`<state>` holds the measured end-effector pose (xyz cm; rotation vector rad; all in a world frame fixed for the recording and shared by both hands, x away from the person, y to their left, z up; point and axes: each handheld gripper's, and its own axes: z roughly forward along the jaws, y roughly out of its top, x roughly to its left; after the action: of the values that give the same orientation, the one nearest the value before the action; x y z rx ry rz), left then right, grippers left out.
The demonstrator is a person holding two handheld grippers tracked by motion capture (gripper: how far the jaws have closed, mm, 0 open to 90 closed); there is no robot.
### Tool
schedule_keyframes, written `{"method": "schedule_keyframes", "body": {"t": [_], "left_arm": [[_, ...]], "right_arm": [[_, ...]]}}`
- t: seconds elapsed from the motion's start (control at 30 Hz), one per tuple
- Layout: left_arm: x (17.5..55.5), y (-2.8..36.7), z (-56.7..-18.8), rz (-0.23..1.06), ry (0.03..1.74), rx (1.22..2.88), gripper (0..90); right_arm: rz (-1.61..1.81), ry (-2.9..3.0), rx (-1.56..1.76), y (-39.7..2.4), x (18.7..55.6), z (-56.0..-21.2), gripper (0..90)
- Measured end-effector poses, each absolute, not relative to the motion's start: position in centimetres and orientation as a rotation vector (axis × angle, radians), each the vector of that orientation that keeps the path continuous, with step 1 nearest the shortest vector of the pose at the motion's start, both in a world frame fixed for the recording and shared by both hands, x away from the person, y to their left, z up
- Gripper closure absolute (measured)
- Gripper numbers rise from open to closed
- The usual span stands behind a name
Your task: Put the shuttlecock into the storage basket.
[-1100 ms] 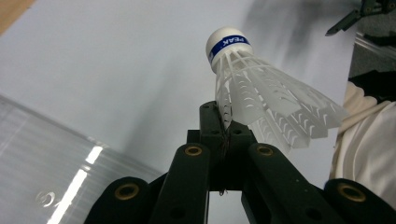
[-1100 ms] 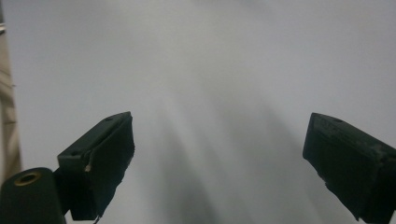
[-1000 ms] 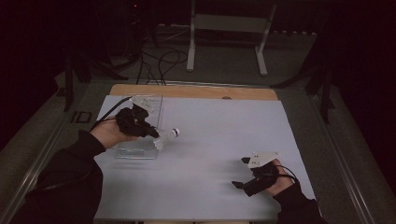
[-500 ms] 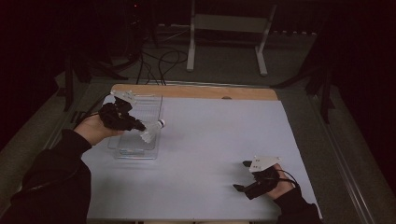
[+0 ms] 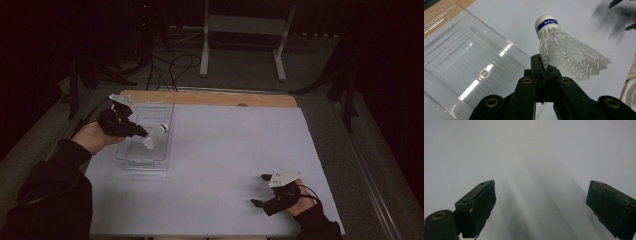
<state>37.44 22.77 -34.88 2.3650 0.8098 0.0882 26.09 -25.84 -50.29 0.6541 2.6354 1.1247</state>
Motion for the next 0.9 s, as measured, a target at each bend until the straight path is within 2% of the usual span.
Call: {"method": "schedule_keyframes", "body": {"t": [0.3, 0.9], "left_arm": [[37.8, 23.3, -34.9, 0.116, 0.88, 2.322, 90.0], [38.2, 22.0, -35.6, 0.277, 1.08, 2.221, 90.0]], "right_arm": [[1.146, 2.628, 0.639, -25.6, 25.9, -50.2, 8.7], [1.163, 2.612, 0.652, -25.9, 25.9, -49.9, 8.7]]}}
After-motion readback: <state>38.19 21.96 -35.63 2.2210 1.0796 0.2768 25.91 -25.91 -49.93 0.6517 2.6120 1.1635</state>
